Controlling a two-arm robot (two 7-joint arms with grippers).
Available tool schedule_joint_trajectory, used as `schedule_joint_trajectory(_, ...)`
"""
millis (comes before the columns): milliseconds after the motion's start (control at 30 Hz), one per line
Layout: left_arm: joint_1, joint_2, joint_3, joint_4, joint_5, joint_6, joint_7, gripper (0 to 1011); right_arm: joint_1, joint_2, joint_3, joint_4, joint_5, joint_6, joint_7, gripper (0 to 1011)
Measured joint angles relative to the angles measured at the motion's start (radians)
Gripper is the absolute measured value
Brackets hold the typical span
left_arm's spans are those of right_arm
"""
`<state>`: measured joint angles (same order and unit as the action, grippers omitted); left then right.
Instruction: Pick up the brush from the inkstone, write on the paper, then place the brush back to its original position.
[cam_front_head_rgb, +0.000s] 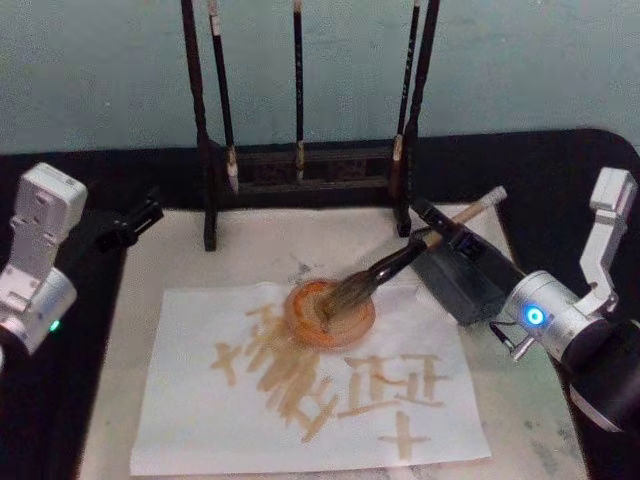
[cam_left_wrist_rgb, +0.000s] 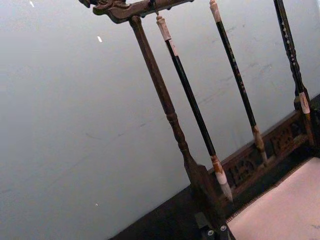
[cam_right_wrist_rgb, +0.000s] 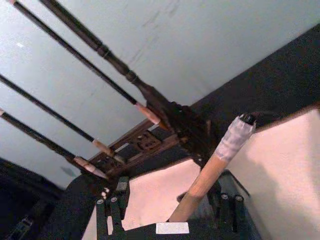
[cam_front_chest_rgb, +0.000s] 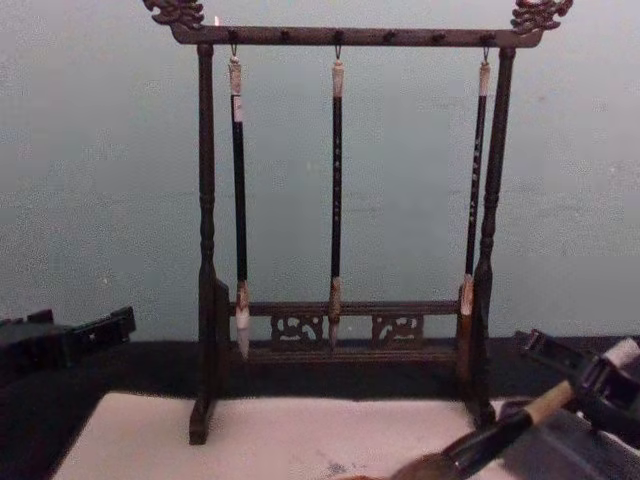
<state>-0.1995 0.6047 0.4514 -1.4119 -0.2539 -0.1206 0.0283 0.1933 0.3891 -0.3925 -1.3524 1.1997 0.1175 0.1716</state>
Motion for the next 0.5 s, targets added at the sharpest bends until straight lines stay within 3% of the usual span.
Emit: schedule_joint_trajectory(500, 0.0, 0.0, 0.0, 0.0, 0.0, 0.0, 0.0, 1002, -0.071, 0.031, 0.02, -0.12, -0.018, 0.002, -0.156, 1000)
